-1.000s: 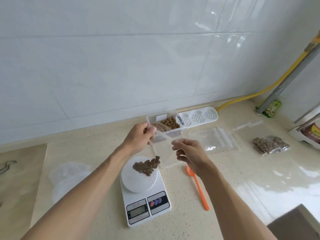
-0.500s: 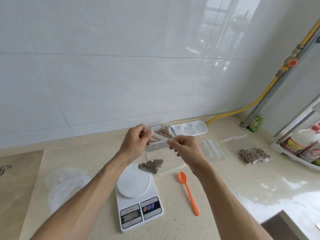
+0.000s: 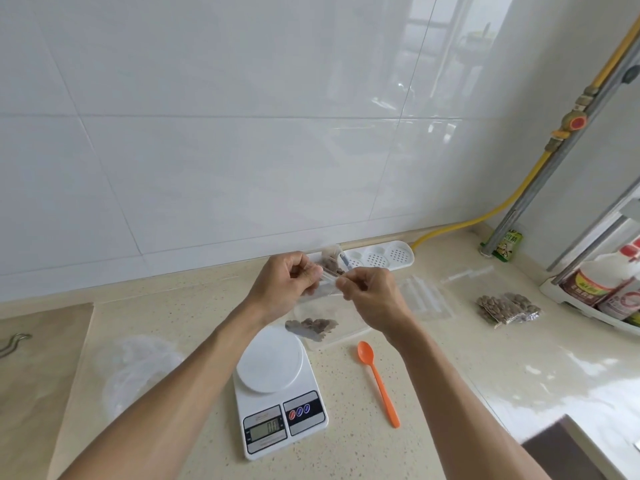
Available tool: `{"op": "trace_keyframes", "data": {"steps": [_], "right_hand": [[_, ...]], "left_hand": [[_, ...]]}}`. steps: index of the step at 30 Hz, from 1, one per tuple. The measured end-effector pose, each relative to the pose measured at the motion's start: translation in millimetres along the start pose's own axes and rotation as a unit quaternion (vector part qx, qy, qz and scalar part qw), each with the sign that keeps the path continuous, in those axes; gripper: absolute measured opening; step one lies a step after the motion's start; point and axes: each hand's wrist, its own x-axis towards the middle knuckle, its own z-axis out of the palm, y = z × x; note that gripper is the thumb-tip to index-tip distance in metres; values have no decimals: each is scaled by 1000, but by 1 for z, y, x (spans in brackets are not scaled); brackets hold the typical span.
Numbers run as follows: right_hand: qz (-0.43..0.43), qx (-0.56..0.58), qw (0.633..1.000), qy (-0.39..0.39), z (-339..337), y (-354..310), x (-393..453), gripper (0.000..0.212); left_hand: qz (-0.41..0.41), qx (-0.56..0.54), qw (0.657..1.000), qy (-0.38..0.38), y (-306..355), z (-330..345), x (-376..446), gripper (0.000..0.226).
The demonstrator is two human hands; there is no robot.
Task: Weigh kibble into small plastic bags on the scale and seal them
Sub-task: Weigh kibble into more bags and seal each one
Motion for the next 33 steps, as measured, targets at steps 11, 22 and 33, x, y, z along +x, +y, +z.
{"op": "trace_keyframes", "data": {"steps": [11,22,33], "right_hand": [[-43,-11,999,17,-6,-6,4,21],[41,85,994,48,-39,40,12,22],[46,177,980,77,-112,106,38,24]], "left_hand": [[-5,-2,1000,-8,4,12,10,19],[-45,31,996,-77,0,32,37,15],[-70,-11,992,-107,-9,123,103,12]]}}
